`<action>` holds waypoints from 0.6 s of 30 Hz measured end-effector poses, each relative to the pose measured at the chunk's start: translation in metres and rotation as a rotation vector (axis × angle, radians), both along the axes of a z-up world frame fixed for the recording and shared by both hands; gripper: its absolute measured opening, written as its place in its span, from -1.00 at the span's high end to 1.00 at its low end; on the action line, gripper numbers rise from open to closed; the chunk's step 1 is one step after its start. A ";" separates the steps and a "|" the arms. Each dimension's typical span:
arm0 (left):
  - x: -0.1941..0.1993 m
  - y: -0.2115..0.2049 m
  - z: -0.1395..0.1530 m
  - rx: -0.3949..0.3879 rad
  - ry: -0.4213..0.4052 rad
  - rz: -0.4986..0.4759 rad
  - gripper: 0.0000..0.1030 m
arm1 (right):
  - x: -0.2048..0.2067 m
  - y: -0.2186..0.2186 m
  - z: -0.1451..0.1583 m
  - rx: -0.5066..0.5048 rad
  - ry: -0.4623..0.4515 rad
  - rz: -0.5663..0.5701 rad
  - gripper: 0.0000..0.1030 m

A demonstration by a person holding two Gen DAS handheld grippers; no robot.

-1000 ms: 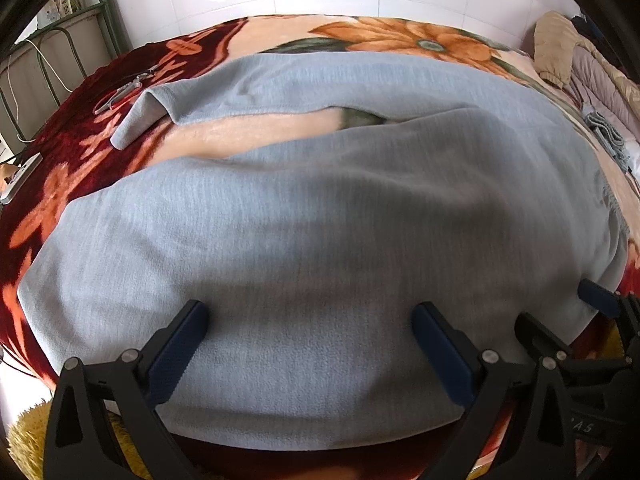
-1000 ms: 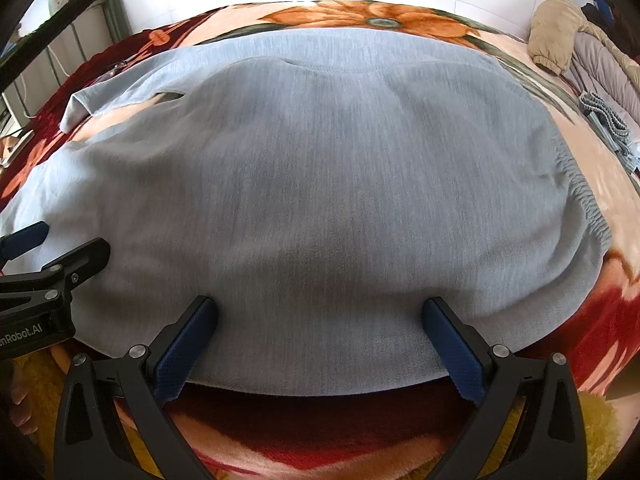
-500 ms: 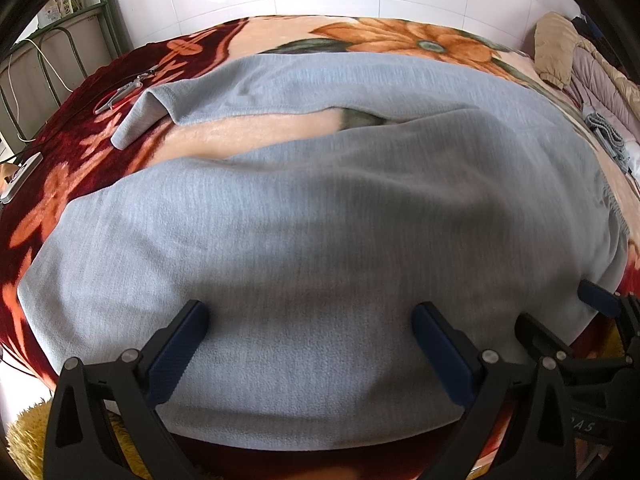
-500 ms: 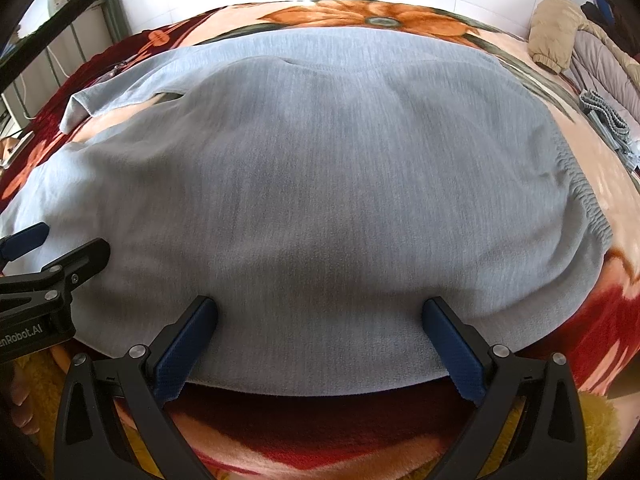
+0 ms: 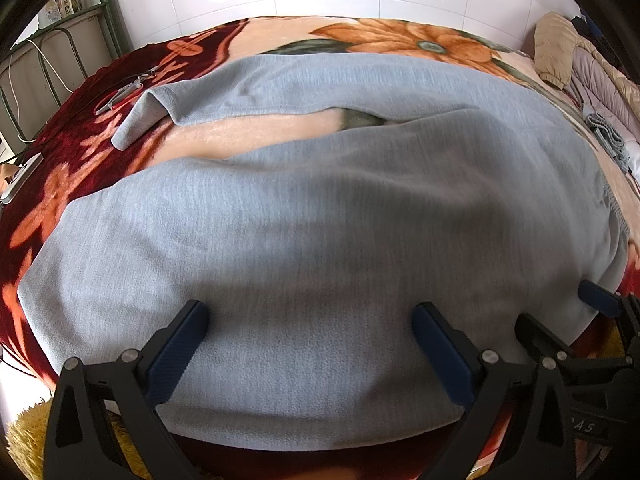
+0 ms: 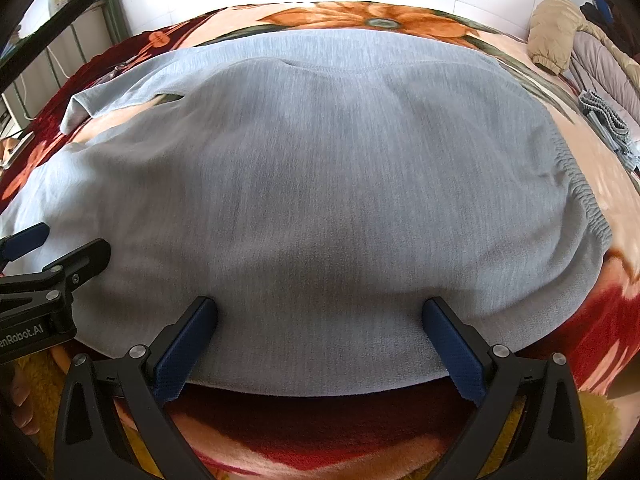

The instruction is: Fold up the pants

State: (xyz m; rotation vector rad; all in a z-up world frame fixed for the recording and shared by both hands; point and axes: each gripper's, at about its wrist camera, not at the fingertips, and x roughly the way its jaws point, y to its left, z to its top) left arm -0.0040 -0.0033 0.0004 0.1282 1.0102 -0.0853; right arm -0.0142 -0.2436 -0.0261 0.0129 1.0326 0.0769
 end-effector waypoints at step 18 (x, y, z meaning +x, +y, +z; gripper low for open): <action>0.000 0.000 0.000 -0.001 0.001 -0.002 -0.99 | 0.001 0.001 0.003 0.000 0.008 -0.001 -1.00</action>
